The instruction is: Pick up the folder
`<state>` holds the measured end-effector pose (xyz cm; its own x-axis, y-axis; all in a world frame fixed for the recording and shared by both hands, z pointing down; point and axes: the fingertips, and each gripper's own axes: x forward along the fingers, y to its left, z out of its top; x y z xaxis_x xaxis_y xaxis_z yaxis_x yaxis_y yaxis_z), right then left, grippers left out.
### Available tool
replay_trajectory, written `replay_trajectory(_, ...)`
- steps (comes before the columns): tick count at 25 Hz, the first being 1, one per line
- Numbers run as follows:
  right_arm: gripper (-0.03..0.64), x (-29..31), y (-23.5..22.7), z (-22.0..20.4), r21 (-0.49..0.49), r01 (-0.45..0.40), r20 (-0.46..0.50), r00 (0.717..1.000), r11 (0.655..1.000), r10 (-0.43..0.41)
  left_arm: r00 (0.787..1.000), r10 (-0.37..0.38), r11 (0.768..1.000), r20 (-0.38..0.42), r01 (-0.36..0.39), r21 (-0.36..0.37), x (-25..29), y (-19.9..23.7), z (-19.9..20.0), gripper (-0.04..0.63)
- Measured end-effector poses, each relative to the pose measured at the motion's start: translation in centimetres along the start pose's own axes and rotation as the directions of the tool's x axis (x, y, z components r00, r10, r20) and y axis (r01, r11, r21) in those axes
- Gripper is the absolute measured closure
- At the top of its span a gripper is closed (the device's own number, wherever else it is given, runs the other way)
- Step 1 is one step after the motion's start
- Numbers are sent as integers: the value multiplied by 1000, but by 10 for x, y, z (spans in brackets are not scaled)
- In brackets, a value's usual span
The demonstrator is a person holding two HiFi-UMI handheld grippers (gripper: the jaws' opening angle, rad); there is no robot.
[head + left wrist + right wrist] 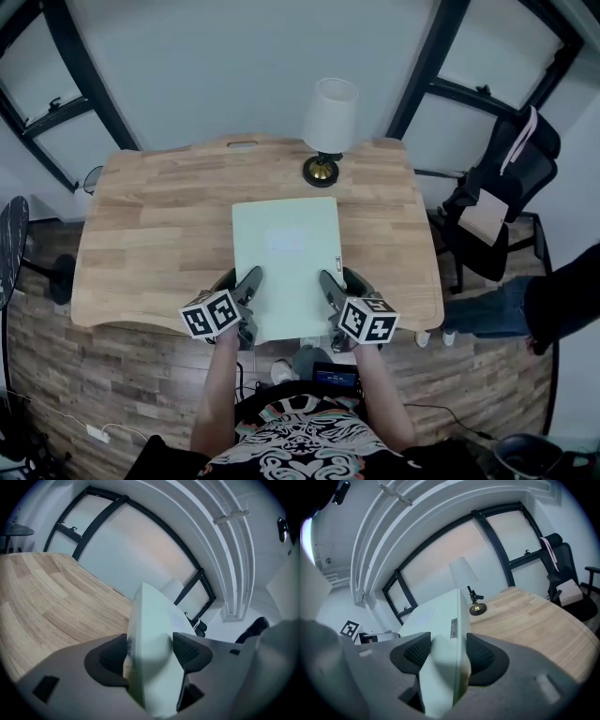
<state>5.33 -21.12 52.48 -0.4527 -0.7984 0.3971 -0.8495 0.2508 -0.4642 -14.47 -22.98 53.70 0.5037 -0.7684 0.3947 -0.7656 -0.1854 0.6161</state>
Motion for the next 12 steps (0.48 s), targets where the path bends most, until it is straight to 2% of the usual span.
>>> replay_trajectory(12, 383, -18, 15, 15, -14, -13, 47, 999, 1000, 14, 999, -33, 999, 35, 32, 22, -17, -18, 13, 295)
